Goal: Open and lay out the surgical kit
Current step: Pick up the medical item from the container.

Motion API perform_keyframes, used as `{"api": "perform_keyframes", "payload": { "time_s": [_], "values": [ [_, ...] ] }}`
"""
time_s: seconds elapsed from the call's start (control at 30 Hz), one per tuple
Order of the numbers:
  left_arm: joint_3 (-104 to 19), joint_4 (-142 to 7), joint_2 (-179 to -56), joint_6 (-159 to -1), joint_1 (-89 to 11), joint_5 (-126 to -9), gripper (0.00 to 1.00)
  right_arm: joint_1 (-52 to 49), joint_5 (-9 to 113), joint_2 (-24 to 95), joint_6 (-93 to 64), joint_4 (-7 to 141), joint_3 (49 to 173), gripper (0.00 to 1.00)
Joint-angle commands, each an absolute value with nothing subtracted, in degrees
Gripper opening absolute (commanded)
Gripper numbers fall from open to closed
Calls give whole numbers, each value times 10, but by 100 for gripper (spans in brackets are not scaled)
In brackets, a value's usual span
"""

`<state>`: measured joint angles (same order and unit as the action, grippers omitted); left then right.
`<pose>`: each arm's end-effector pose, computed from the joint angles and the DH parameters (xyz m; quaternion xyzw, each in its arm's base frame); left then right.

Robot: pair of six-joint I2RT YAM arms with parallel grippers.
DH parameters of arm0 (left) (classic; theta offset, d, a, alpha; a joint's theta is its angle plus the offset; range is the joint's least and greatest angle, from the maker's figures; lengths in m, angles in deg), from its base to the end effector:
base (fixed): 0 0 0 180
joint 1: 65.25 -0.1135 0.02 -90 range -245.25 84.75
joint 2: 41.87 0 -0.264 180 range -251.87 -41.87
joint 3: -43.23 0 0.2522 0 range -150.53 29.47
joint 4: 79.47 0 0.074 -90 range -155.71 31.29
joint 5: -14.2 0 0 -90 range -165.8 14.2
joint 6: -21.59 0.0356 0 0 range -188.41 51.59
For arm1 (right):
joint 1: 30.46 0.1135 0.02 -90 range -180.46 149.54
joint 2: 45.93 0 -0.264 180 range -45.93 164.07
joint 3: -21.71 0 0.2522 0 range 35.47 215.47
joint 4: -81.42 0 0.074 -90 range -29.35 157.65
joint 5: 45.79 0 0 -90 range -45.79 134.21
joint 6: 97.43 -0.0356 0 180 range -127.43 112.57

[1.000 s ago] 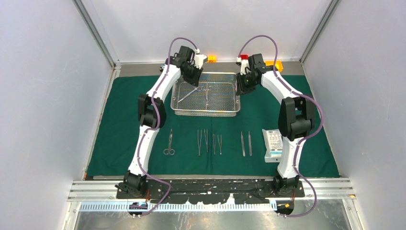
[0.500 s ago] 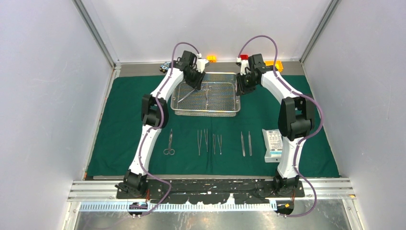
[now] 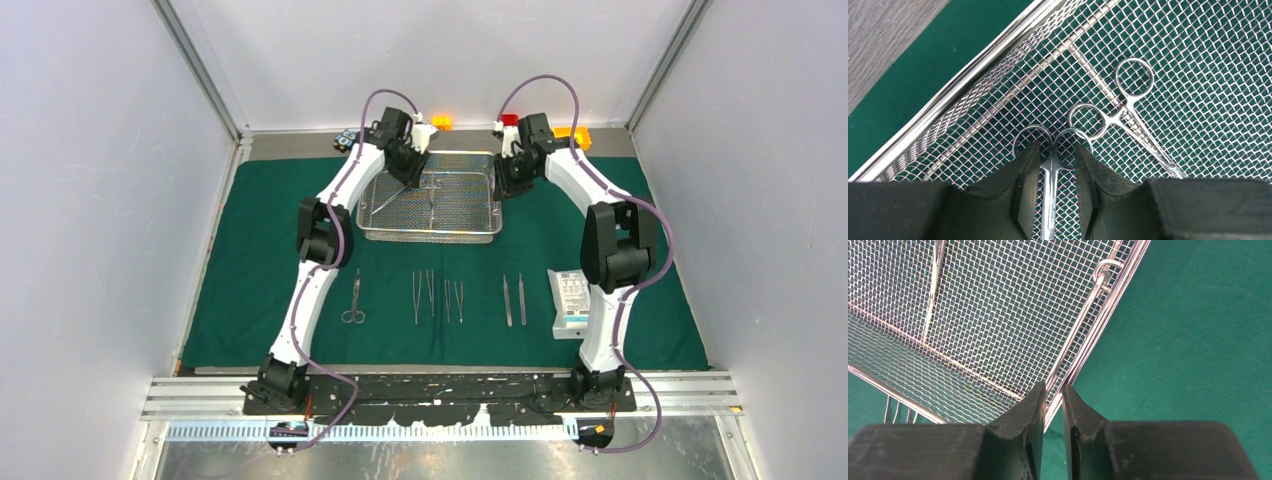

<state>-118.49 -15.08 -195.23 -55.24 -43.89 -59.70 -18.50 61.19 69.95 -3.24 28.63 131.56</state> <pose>0.5235 -0.2153 0.1788 0.3201 0.8921 -0.1542 0.2789 0.4302 0.1018 0.2321 -0.1731 0.9376 0.1599 0.2556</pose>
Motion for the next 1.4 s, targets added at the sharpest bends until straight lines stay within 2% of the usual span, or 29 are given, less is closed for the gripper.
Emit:
{"api": "perform_keyframes", "payload": {
  "time_s": [0.0,0.17,0.27,0.53,0.63,1.37],
  "values": [
    [-1198,-140,-1961,-520,-435,-619,34,-187,621,701,-36,292,1331,24],
    [-1202,-116,-1973,-501,-427,-632,34,-187,622,703,-37,291,1332,24],
    [-1203,-113,-1977,-502,-424,-629,30,-186,621,702,-37,290,1332,24],
    [-1214,-109,-1991,-521,-424,-608,11,-186,623,701,-39,290,1332,24],
    [-1218,-116,-1987,-530,-424,-605,0,-186,623,701,-39,290,1332,24],
    [-1171,-154,-1873,-578,-408,-574,0,-186,625,707,-38,290,1332,24]
  ]
}}
